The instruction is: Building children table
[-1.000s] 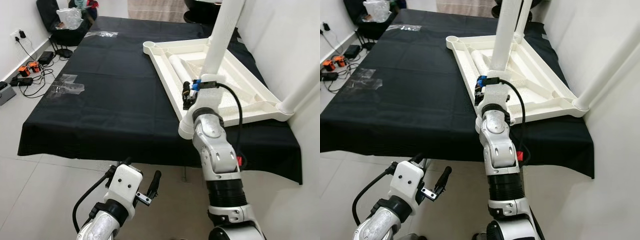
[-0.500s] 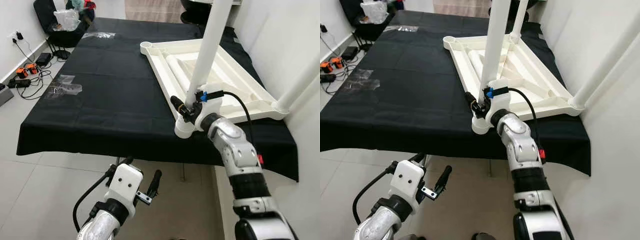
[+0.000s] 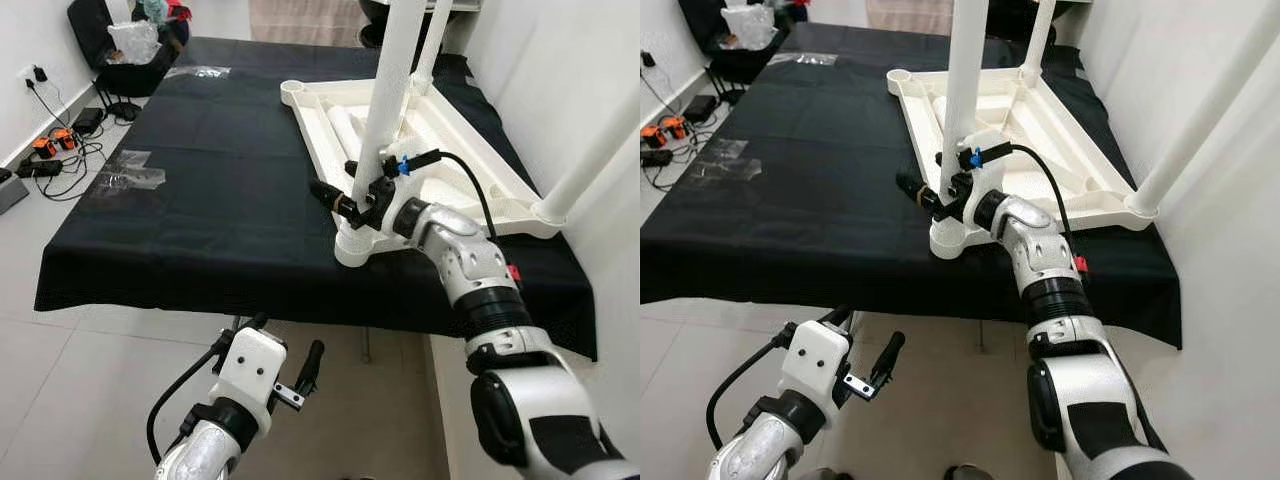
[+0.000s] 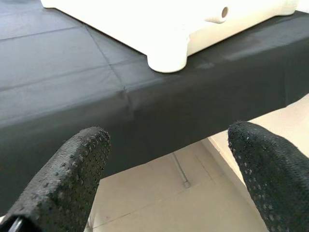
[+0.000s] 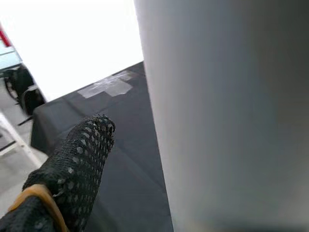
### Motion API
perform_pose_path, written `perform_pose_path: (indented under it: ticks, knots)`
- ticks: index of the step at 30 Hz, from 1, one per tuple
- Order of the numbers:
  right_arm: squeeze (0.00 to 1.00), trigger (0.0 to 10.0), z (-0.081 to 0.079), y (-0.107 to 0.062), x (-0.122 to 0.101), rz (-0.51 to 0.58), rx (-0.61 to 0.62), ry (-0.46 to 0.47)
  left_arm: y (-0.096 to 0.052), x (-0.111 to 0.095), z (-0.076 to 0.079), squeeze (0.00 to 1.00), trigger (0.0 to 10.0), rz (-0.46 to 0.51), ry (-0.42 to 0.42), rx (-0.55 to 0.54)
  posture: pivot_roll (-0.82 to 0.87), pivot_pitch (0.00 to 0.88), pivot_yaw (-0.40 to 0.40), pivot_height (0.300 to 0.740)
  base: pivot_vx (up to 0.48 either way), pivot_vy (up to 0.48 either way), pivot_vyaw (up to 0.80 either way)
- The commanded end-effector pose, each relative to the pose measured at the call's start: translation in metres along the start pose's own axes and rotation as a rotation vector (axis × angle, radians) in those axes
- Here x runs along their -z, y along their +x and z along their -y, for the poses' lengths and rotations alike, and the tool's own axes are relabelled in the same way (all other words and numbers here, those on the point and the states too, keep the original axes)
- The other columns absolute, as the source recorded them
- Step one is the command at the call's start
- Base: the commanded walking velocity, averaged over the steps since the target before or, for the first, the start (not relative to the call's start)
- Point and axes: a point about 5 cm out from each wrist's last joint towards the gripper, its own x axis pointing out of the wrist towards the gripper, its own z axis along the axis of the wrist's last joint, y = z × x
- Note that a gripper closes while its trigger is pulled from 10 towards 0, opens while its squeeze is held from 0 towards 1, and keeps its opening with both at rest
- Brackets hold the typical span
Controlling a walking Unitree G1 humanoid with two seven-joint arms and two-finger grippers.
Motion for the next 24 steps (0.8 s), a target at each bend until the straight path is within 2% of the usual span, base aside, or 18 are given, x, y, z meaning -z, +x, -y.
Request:
perform_pose_path:
  ticks: [1,8,9,11,12,19,21,23,24]
  knots:
    - [0.0,10.0,-0.005,0.006,-0.002,0.007,-0.078,0.001,-0.002,0.004,0.001,0.0,10.0,-0.022,0.0,0.002,0.09,0.141,-0.085,0.74,0.0,0.0,0.0]
    - [0.0,10.0,-0.006,0.013,-0.011,0.049,-0.119,0.024,-0.002,0.004,0.001,0.0,10.0,-0.022,0.001,0.004,0.1,0.138,-0.085,0.74,0.0,0.0,0.0]
    - [0.0,3.2,-0.005,0.016,-0.013,0.065,-0.106,0.035,-0.002,0.004,0.002,0.0,10.0,-0.023,0.0,0.004,0.1,0.135,-0.086,0.74,0.0,0.0,0.0]
    - [0.0,3.2,-0.005,0.016,-0.013,0.065,-0.106,0.035,-0.002,0.004,0.002,0.0,10.0,-0.023,0.0,0.004,0.1,0.135,-0.086,0.74,0.0,0.0,0.0]
    - [0.0,0.0,-0.006,0.019,-0.015,0.081,-0.109,0.04,-0.002,0.004,0.002,0.0,10.0,-0.023,0.0,0.004,0.1,0.133,-0.089,0.74,0.0,0.0,0.0]
    - [0.0,0.0,-0.007,0.022,-0.014,0.102,-0.089,0.038,-0.002,0.005,0.003,0.0,10.0,-0.023,-0.001,0.003,0.1,0.127,-0.09,0.74,0.0,0.0,0.0]
    - [0.0,0.0,-0.002,0.018,-0.008,0.1,-0.022,0.026,-0.002,0.005,0.004,0.0,10.0,-0.024,-0.001,0.004,0.1,0.117,-0.09,0.74,0.0,0.0,0.0]
    - [0.0,0.0,-0.002,0.018,-0.008,0.1,-0.022,0.026,-0.002,0.005,0.004,0.0,10.0,-0.024,-0.001,0.004,0.1,0.117,-0.09,0.74,0.0,0.0,0.0]
    - [0.0,0.0,0.002,0.014,-0.004,0.088,0.034,0.006,-0.002,0.006,0.004,0.0,10.0,-0.024,-0.001,0.005,0.1,0.113,-0.09,0.74,0.0,0.0,0.0]
